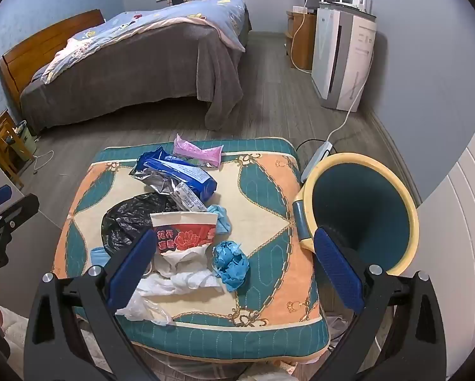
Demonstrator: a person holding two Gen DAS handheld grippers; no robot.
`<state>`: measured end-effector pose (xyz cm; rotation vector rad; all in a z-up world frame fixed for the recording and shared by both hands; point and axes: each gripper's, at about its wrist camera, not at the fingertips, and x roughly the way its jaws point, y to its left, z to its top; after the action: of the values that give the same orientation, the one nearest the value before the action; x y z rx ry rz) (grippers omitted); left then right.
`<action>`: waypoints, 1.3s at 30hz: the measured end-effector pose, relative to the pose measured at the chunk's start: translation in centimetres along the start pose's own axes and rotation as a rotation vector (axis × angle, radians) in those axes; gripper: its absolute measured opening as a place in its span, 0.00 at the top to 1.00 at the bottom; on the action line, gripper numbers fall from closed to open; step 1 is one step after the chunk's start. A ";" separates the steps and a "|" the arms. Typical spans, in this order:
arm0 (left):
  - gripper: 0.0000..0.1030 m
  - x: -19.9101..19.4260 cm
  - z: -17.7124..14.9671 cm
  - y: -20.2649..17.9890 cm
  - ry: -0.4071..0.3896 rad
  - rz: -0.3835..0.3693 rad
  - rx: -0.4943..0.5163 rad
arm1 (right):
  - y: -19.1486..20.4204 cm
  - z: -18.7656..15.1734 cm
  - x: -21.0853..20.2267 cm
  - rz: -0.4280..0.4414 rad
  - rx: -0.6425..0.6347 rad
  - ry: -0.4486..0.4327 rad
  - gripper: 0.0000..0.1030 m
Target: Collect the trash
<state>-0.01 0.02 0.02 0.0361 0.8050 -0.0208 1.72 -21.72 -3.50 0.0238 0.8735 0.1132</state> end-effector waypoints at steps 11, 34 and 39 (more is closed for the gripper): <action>0.05 0.1 -0.1 0.0 0.009 0.005 0.002 | 0.0 -0.2 0.4 0.004 0.003 -0.003 0.05; 0.05 0.0 -0.3 0.0 0.018 0.013 0.008 | -0.2 -0.4 0.6 -0.001 0.007 0.025 0.05; 0.05 0.0 -0.2 0.1 0.020 0.015 0.008 | -0.1 -0.4 0.7 -0.004 0.007 0.034 0.05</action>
<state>-0.16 0.10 -0.16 0.0504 0.8250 -0.0096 1.88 -21.78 -4.30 0.0266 0.9076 0.1075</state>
